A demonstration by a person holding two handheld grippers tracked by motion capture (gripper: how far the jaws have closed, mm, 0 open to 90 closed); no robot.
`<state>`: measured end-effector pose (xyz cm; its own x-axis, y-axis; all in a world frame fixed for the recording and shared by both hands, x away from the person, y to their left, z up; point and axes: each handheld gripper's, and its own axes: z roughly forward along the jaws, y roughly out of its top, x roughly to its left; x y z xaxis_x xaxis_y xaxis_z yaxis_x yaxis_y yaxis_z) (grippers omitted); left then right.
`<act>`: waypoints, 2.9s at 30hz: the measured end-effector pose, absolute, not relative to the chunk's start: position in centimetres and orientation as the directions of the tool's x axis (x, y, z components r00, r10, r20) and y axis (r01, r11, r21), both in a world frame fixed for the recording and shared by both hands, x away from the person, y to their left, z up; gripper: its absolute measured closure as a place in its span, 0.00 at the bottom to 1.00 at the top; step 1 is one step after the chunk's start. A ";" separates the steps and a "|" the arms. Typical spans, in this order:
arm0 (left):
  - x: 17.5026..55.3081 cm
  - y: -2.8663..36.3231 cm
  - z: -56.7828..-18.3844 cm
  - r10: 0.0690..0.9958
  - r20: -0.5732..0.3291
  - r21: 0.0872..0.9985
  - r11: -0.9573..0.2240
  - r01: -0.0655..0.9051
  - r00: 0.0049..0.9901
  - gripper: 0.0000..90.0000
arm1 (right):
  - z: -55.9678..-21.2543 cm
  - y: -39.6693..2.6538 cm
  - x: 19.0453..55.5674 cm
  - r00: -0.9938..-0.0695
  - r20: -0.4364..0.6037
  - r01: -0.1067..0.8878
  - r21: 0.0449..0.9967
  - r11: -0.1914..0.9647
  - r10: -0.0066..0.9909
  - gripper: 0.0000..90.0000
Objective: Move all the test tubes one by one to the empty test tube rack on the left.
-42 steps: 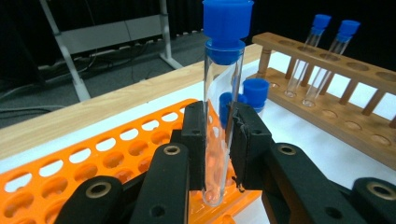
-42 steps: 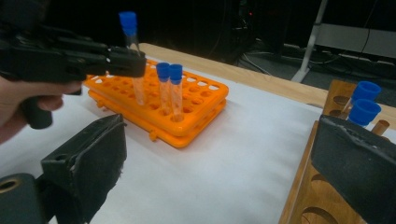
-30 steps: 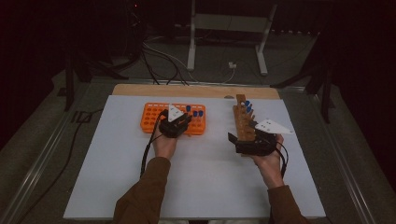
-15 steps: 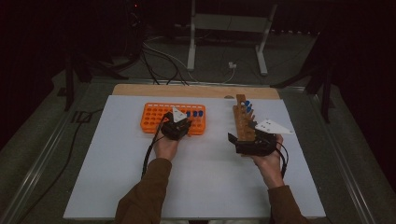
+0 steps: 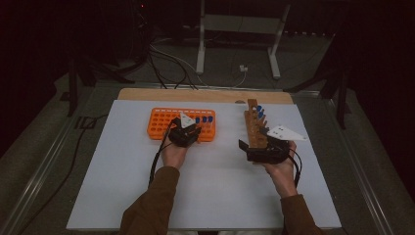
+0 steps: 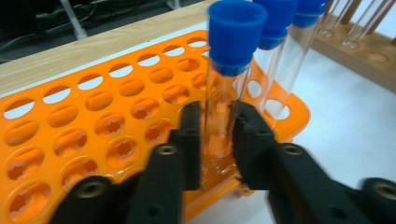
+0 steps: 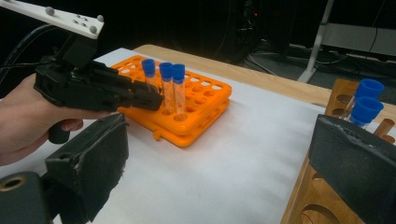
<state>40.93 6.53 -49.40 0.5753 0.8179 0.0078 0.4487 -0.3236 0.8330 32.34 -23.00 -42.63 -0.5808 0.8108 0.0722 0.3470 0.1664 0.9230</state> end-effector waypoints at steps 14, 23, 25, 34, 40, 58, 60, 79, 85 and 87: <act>39.0 9.0 -47.5 0.813 -0.181 0.857 -0.145 0.494 0.554 0.22 | -42.7 -23.1 32.3 -0.573 0.078 0.352 0.923 0.159 0.816 0.05; 35.4 11.3 -46.4 0.798 -0.143 0.879 -0.169 0.446 0.585 0.01 | -42.7 -23.0 32.3 -0.574 0.075 0.352 0.921 0.163 0.816 0.05; 34.7 12.1 -46.2 0.803 -0.135 0.885 -0.166 0.436 0.580 0.01 | -42.7 -23.0 32.3 -0.573 0.077 0.353 0.922 0.161 0.816 0.05; 32.1 15.4 -45.6 0.798 -0.107 0.908 -0.165 0.385 0.593 0.01 | -42.8 -22.8 32.4 -0.573 0.074 0.357 0.919 0.167 0.816 0.05; 30.6 17.3 -45.6 0.821 -0.074 0.915 -0.170 0.366 0.567 0.01 | -42.7 -23.1 32.5 -0.567 0.074 0.360 0.918 0.167 0.820 0.05; 28.9 21.0 -46.1 0.905 -0.039 0.916 -0.137 0.376 0.424 0.01 | -42.8 -25.3 35.8 -0.491 0.056 0.398 0.902 0.166 0.869 0.07; 28.9 20.8 -46.1 0.905 -0.036 0.917 -0.139 0.375 0.424 0.01 | -42.9 -25.5 36.4 -0.486 0.060 0.410 0.897 0.166 0.872 0.10; 28.9 20.5 -46.1 0.903 -0.067 0.920 -0.109 0.377 0.425 0.01 | -45.0 -26.3 41.7 -0.376 0.014 0.502 0.843 0.191 0.927 0.58; 28.8 20.5 -46.0 0.901 -0.076 0.922 -0.100 0.374 0.428 0.01 | -45.8 -25.8 42.2 -0.353 0.000 0.512 0.837 0.193 0.936 0.75; 28.9 20.5 -46.0 0.901 -0.076 0.921 -0.101 0.377 0.427 0.01 | -45.9 -25.7 42.3 -0.345 0.001 0.510 0.840 0.187 0.939 0.80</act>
